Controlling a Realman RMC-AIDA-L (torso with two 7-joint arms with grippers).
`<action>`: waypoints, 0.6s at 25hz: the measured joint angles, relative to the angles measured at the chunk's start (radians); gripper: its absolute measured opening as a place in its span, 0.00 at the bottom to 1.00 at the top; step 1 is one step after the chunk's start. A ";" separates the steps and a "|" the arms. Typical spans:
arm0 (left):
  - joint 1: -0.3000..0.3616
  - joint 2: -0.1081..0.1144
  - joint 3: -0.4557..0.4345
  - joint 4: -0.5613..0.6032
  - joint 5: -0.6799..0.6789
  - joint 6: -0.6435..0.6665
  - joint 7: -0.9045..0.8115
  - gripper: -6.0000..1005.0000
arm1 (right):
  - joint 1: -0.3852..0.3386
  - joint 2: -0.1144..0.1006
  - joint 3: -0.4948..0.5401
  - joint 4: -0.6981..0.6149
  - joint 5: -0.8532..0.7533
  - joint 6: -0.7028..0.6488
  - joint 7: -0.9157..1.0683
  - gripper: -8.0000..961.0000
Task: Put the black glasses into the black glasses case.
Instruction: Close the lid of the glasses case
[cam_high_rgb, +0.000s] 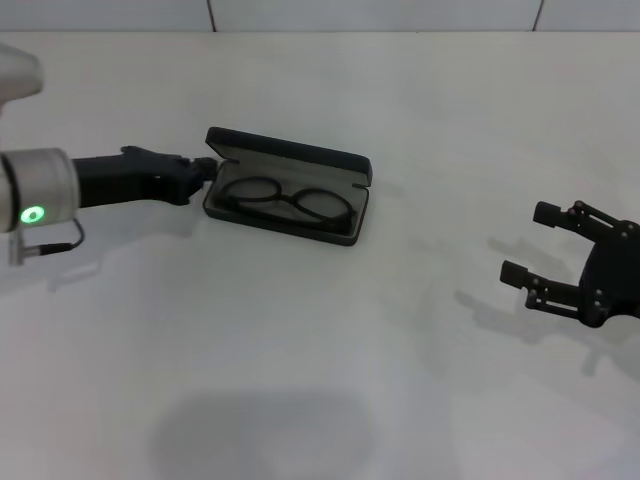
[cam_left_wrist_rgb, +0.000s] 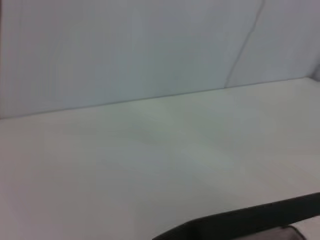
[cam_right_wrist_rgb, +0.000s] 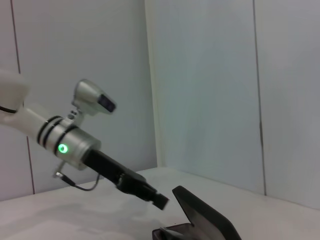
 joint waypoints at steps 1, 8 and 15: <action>0.021 -0.001 0.000 0.030 -0.014 0.023 -0.001 0.08 | 0.000 0.000 0.001 0.000 0.000 0.000 0.000 0.89; 0.100 -0.008 0.034 0.130 -0.240 0.096 -0.029 0.08 | 0.001 0.000 0.003 0.001 0.000 0.006 -0.002 0.89; 0.103 -0.011 0.276 0.244 -0.289 -0.123 -0.188 0.08 | 0.007 0.000 0.003 0.000 0.001 0.013 -0.004 0.89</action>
